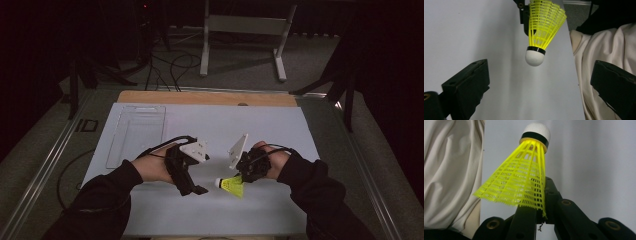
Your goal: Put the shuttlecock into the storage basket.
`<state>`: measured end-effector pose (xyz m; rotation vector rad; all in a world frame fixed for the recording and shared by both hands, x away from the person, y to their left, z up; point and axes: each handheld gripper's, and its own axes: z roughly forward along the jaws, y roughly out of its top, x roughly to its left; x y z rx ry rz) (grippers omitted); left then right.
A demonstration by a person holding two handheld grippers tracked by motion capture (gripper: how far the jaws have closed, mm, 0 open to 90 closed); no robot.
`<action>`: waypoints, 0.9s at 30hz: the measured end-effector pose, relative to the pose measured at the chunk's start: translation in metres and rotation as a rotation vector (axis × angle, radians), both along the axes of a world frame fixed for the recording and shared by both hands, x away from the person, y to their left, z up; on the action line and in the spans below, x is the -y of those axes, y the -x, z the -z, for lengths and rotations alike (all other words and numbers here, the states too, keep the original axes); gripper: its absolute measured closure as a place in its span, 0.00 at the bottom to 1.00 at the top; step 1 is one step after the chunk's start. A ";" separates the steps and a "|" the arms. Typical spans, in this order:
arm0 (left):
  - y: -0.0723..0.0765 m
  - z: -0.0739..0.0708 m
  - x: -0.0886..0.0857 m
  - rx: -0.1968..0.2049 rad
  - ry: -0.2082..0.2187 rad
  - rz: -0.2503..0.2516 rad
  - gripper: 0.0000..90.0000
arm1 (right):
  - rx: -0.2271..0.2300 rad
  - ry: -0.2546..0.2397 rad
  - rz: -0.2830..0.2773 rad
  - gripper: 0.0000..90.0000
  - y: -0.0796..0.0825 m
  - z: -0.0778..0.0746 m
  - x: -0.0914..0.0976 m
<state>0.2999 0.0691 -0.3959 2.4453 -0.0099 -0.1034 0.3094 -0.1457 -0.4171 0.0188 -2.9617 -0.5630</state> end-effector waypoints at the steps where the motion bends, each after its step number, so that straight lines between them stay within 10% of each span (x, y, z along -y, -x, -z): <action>1: 0.000 0.003 0.004 -0.001 -0.006 0.016 0.06 | 0.006 -0.001 -0.002 1.00 0.000 0.000 0.000; 27: 0.003 0.029 0.034 -0.001 -0.064 0.098 0.54 | 0.007 -0.010 -0.020 1.00 0.002 -0.006 -0.005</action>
